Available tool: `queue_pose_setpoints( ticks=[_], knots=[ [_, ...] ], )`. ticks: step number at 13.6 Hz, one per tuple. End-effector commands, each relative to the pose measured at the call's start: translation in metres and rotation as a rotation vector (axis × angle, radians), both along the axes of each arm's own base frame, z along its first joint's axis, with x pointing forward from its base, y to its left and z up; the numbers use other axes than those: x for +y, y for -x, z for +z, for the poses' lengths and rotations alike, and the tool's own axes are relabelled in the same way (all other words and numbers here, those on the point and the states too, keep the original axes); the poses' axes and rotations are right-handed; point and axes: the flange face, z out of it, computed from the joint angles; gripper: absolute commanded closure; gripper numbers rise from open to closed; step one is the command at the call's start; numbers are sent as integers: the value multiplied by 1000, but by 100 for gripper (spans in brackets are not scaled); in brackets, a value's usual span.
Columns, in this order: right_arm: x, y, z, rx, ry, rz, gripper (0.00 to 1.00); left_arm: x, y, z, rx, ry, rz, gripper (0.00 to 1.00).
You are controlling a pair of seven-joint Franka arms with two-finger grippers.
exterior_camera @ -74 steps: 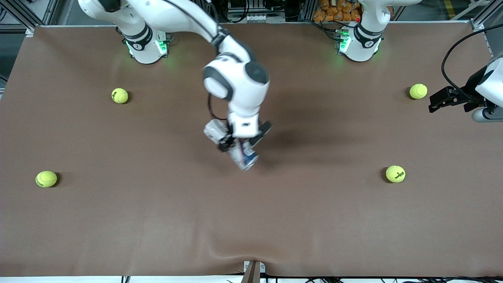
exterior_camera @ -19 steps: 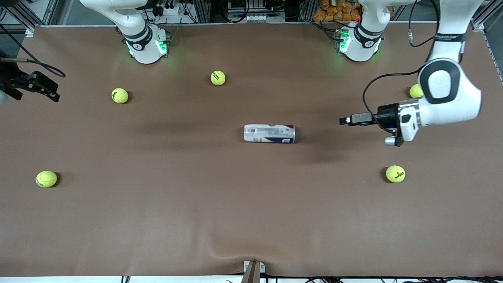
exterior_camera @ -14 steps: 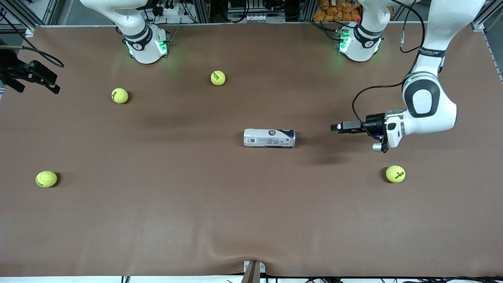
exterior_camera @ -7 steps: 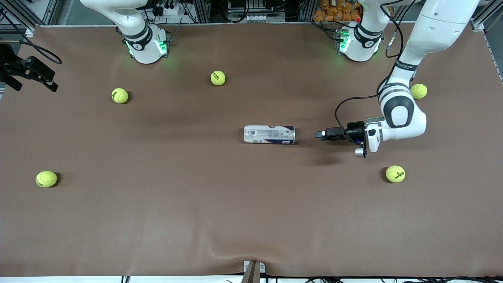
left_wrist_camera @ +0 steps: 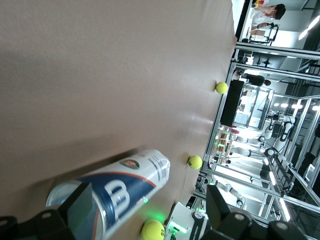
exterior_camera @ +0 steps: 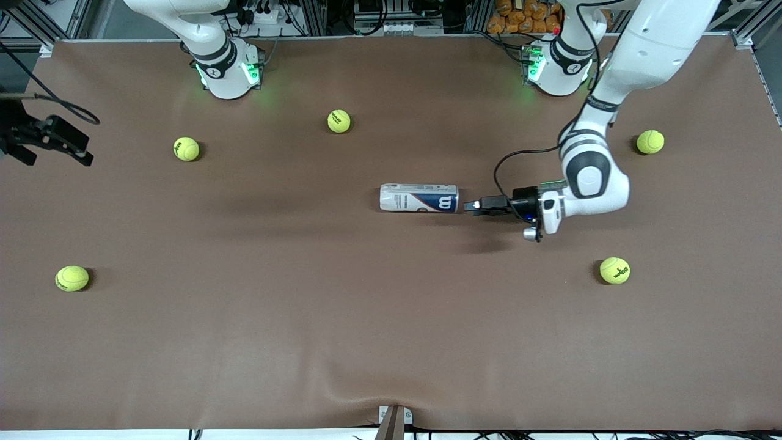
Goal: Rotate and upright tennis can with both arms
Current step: 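Move the left gripper toward the can's end while the right gripper retracts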
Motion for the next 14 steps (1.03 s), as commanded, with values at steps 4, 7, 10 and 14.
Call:
queue_pose_setpoints(
  ticks=[4,7,10,14],
  knots=[
    [-4,1,2,51,-17,23,0,-4,4,-8,-12,-2,14,0],
    [-3,3,1,58,-19,25,0,-5,10,-12,-2,-5,7,0],
    [-5,6,4,62,-20,22,0,-17,22,-20,17,2,-20,0],
    [-7,5,1,65,-20,17,0,-19,29,-24,34,-1,-25,0]
  ],
)
